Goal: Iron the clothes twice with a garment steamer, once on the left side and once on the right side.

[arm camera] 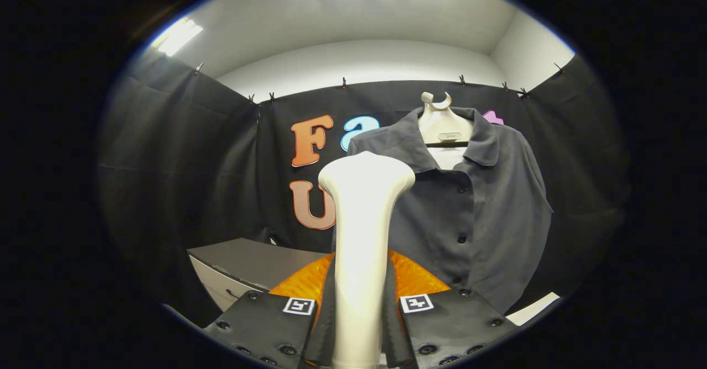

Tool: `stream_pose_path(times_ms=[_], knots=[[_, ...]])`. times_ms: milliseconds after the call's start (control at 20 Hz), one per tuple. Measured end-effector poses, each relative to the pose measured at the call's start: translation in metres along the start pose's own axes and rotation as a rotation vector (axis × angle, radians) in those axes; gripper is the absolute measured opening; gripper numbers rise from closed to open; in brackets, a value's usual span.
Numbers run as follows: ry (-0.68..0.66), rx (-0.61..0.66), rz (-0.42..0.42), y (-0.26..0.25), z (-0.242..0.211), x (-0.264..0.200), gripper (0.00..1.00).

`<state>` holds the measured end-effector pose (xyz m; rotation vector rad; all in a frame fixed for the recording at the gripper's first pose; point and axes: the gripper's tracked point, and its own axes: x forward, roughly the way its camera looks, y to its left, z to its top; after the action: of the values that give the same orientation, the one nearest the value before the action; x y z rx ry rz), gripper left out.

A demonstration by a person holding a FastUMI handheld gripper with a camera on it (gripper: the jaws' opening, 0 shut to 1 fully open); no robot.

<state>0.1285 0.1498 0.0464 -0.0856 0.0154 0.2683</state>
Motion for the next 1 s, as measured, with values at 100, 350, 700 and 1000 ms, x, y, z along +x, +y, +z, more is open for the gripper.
stream_pose_path(times_ms=[100,350,700,1000], knots=[[0.002,0.001,-0.018,-0.014,-0.002,0.004,0.42],[0.024,-0.008,-0.062,-0.041,-0.014,0.018,0.42],[0.05,-0.007,-0.083,-0.057,-0.024,0.039,0.42],[0.069,-0.012,-0.087,-0.06,-0.028,0.055,0.42]])
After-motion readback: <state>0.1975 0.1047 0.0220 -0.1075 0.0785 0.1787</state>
